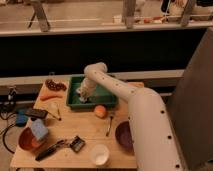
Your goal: Wipe tray with towel
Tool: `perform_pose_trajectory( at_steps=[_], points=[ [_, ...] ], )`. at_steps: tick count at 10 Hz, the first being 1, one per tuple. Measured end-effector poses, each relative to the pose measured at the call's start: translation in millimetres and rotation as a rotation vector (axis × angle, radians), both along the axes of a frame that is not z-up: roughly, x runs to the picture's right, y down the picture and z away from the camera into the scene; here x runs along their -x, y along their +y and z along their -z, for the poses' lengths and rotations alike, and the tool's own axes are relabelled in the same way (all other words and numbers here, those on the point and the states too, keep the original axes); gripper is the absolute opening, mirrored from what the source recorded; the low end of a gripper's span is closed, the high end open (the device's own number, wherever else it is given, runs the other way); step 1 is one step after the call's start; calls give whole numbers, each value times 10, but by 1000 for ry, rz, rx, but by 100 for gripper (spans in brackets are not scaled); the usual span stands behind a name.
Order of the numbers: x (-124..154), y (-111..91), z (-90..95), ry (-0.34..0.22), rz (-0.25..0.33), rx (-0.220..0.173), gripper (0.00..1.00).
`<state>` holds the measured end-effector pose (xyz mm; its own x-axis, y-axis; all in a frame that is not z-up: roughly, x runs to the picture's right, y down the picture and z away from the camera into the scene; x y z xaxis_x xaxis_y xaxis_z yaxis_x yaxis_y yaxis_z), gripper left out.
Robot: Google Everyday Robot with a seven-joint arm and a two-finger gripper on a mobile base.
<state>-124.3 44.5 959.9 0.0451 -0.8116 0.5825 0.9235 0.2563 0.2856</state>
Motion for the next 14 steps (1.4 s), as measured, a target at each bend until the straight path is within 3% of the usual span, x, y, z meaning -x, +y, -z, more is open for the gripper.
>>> perform_pose_trajectory(
  at_steps=[4,7,11,12,14],
  points=[
    [-728,134,-55,103,-68,11,0],
    [-1216,-26,-209,212,-98,-2,0],
    [-1299,-486,-543,259,-121,-31,0],
    [-1206,-650,-649,251,-128,-41,0],
    [-995,-734,-703,223,-126,-47,0]
  ],
)
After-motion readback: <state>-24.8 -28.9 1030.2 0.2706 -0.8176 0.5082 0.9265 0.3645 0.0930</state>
